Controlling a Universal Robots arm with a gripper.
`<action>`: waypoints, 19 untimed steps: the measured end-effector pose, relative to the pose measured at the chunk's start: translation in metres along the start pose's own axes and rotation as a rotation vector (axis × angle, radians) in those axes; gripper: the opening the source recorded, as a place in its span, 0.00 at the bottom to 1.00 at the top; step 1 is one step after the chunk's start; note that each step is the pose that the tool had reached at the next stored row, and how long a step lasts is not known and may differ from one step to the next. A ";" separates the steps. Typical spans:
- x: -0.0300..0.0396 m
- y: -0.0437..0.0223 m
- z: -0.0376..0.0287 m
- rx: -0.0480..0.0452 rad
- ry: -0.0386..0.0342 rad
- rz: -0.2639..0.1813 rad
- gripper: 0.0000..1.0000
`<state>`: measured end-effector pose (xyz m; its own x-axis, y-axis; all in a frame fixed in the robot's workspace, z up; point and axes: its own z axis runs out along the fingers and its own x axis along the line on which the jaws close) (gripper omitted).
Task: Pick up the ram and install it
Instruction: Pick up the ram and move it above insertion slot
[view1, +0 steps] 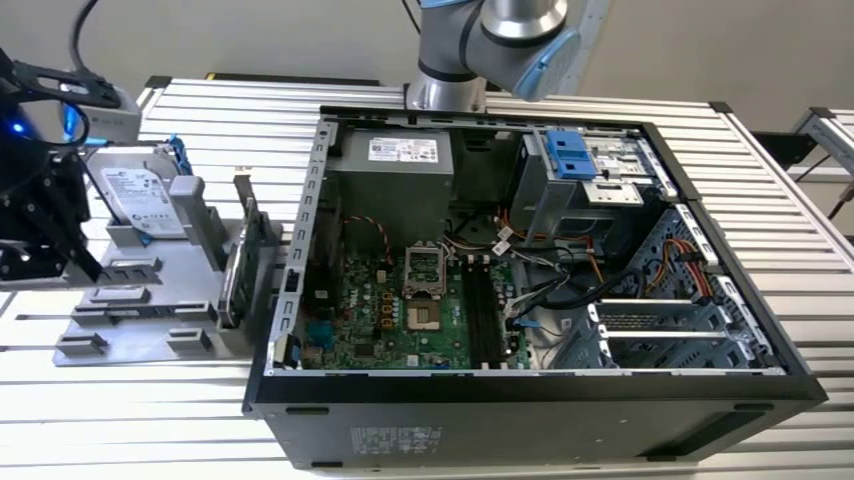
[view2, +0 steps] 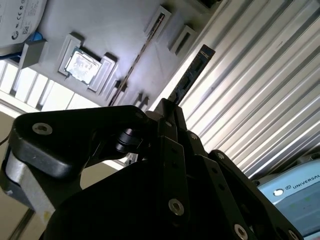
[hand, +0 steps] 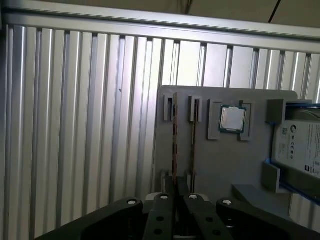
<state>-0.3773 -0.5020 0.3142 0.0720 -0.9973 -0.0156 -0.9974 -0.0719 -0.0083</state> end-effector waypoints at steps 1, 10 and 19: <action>0.0000 0.0000 -0.0008 0.0000 0.0000 0.000 0.00; -0.0001 -0.0001 -0.0080 0.0000 0.0000 0.000 0.00; -0.0002 -0.0001 -0.0149 0.0000 0.0000 0.000 0.00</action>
<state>-0.3773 -0.5020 0.3290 0.0720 -0.9973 -0.0156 -0.9974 -0.0719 -0.0083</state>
